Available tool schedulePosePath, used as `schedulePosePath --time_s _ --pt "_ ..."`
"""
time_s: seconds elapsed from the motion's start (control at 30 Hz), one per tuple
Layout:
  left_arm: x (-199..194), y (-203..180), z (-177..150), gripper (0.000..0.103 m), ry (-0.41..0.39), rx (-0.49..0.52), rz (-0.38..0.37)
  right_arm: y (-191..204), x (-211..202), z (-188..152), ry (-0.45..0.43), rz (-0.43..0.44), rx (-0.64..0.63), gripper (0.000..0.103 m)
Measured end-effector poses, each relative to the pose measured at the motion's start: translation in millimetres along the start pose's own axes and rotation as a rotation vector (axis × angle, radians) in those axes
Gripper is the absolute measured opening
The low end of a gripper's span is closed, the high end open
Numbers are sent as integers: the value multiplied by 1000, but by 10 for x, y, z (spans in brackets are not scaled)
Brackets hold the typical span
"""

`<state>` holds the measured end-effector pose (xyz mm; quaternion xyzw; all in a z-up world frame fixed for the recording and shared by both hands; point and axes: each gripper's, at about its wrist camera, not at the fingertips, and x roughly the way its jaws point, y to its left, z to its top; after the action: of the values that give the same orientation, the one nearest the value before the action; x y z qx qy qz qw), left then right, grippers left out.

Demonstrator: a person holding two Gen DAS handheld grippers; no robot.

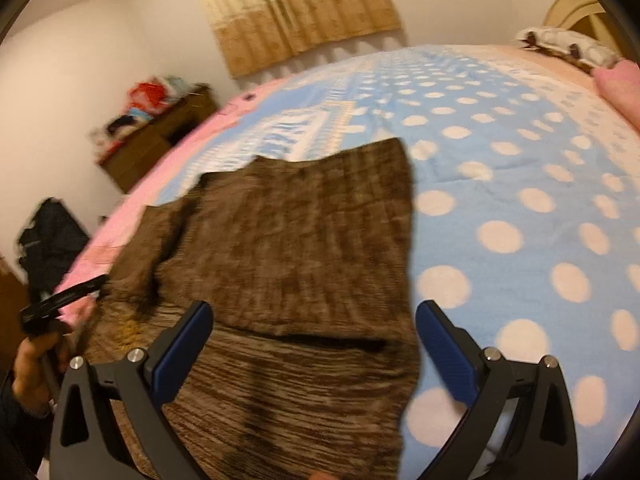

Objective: Fold small clothes

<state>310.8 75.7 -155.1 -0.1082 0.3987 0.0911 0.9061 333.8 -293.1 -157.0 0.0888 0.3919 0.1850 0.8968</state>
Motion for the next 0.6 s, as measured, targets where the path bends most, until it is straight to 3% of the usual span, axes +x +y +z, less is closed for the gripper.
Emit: schedulePosePath --time_s 0.07,0.23,0.4,0.5,0.6 --pt "-4 -9 2 77 -1 11 6 165 -107 99 1 -95 -28 103" --pt "-17 83 -8 78 -11 -5 -18 1008 -310 446 -64 -31 -158 103" --pt "-28 122 -23 80 -13 -18 -35 2107 257 422 20 -103 -423 88" --pt "-26 114 -23 83 -9 -7 -39 2395 702 308 97 -131 -500 86" --pt "-28 145 -12 84 -12 -22 -67 2549 1073 205 135 -237 -605 77"
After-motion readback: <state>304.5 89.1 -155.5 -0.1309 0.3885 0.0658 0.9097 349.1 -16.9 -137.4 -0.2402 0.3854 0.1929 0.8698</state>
